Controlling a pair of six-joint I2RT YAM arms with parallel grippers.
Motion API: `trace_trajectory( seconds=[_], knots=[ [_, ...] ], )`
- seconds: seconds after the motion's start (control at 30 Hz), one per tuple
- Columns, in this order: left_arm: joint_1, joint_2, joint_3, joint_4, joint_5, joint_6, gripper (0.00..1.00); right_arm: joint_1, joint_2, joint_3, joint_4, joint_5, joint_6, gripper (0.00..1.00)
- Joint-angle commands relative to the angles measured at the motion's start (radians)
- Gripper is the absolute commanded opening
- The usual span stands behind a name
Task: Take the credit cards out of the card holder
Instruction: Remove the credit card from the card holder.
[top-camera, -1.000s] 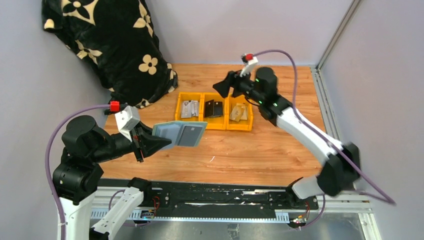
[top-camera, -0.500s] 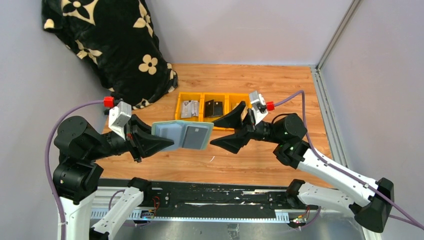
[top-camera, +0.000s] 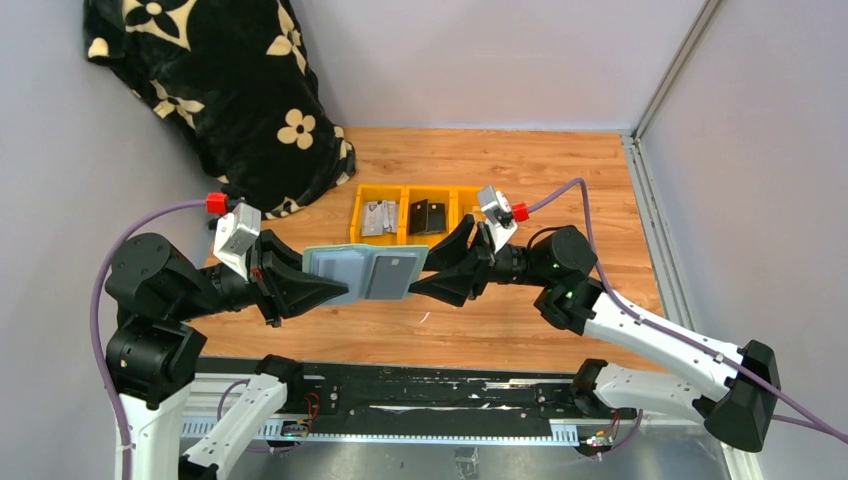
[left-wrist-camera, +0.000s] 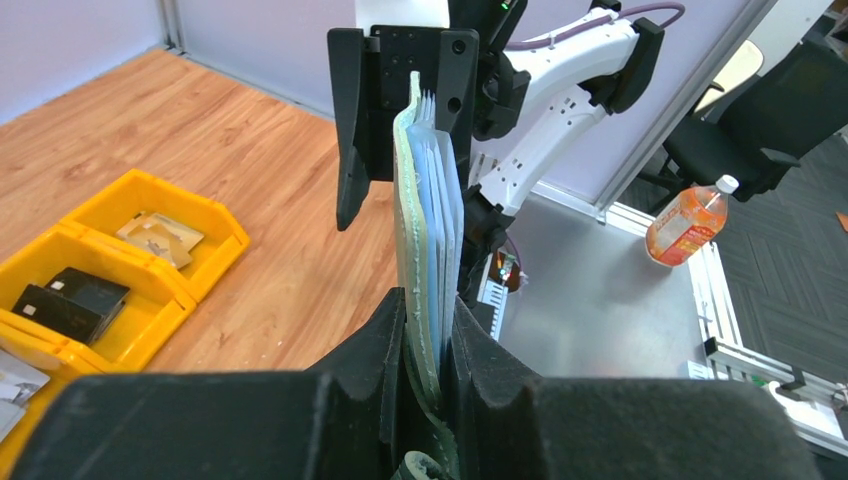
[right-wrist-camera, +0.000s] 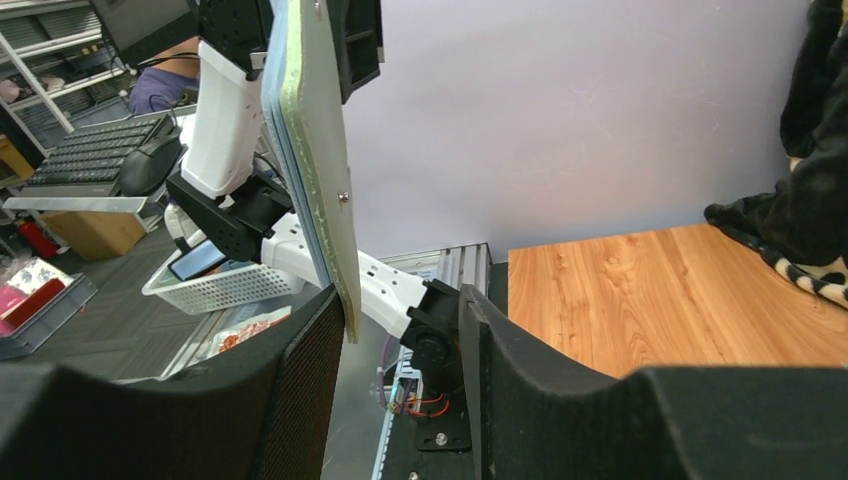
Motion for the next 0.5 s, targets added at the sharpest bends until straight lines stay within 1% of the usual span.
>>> trace_trajectory(
  seconds=[0.0,0.1,0.23,0.47],
  knots=[
    [-0.006,-0.008,0.008,0.011,0.009,0.010,0.00,0.018,-0.018,0.029,0.059,-0.054,0.009,0.48],
    [-0.006,-0.006,0.007,0.012,0.008,0.010,0.00,0.020,-0.027,0.027,0.072,-0.084,0.007,0.44],
    [-0.006,-0.008,0.006,0.012,0.005,0.006,0.00,0.023,-0.022,0.037,0.076,-0.086,0.014,0.32],
    [-0.006,-0.005,0.007,0.015,-0.004,0.002,0.00,0.047,0.007,0.067,0.074,-0.087,0.016,0.32]
  ],
)
